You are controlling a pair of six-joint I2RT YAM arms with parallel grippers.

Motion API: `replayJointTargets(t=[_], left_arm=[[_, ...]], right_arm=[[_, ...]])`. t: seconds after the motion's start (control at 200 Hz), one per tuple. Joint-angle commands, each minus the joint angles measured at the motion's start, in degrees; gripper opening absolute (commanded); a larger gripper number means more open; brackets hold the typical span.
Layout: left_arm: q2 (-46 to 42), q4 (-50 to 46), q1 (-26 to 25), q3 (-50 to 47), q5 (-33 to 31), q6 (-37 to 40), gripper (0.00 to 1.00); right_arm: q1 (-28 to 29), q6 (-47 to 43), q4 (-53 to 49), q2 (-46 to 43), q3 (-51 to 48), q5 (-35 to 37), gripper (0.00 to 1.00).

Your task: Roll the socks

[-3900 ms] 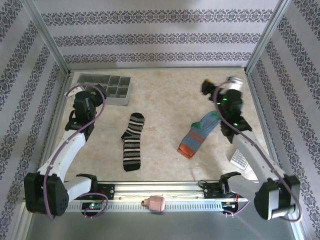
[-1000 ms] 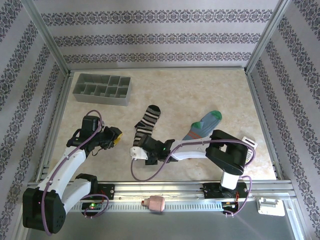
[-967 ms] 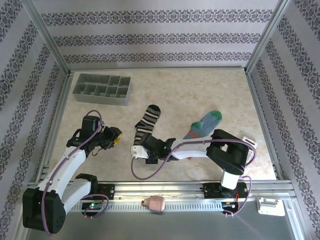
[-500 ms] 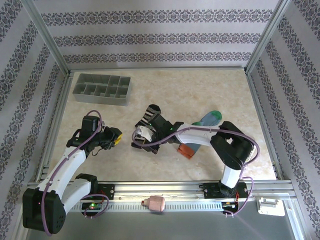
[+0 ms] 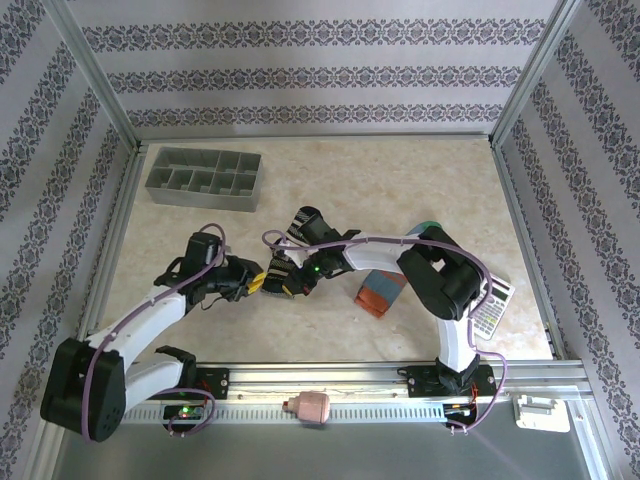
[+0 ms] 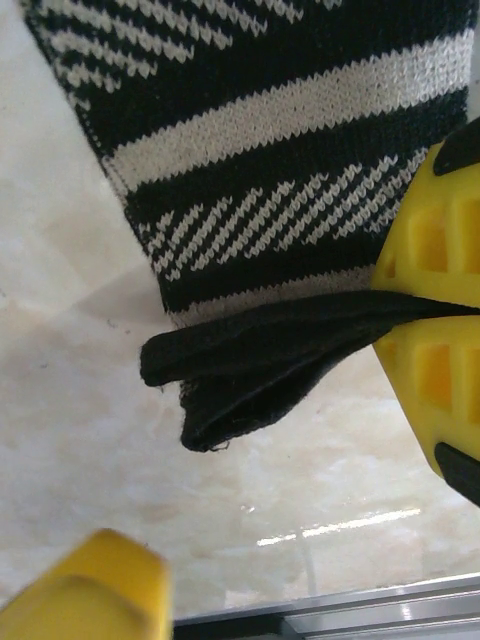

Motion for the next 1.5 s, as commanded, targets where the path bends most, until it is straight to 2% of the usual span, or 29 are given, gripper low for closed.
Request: replayJointTargets(t=[0.0,0.15,0.46,0.605,0.734,0.829,0.899,0.984,1.134,1.319,1.499], left_arm=[[2.8,9.6,-2.7,-0.9,-2.3,-4.5,0.20],[8.2,16.3,-4.2,-1.3,-2.4,-6.7,0.17],[12.6,15.1,-4.9,-0.6,-3.7,-5.8,0.14],[17.5,16.2,-4.9,0.9,-4.1,-3.7,0.12],[20.9,16.7,-4.8,2.2,-6.8,-3.3,0.10],[22.7,14.1,-4.8,3.6,-7.8,-1.9,0.09],[23.4,12.0,-4.8,3.8,-7.7,-2.0,0.08],[22.5,8.0,-4.8,4.0,-8.6,-1.9,0.08],[22.5,4.2,-4.7,5.4,-9.3,-0.9,0.08],[24.1,3.1,-4.7,7.5,-9.0,-0.5,0.08],[25.2,2.3,-4.7,8.2,-8.3,-0.2,0.08]], right_arm=[[-0.4,1.5,-2.5,2.3,2.4,-0.8,0.00],[-0.8,2.6,-2.4,3.5,2.6,0.5,0.00],[-1.5,4.0,-2.6,4.7,3.6,0.9,0.00],[-1.5,3.6,-2.7,4.2,3.2,1.0,0.00],[-1.4,2.5,-2.8,3.6,2.3,1.7,0.00],[-1.2,1.0,-2.2,2.4,1.0,3.4,0.12],[-0.8,-1.4,-1.3,0.0,-0.7,6.9,0.28],[0.6,-6.8,3.0,-6.0,-5.3,12.5,0.43],[7.4,-24.2,11.8,-16.9,-15.1,27.6,0.55],[14.0,-37.8,14.2,-17.3,-16.7,42.1,0.58],[16.5,-42.9,16.0,-11.1,-12.9,48.2,0.56]])
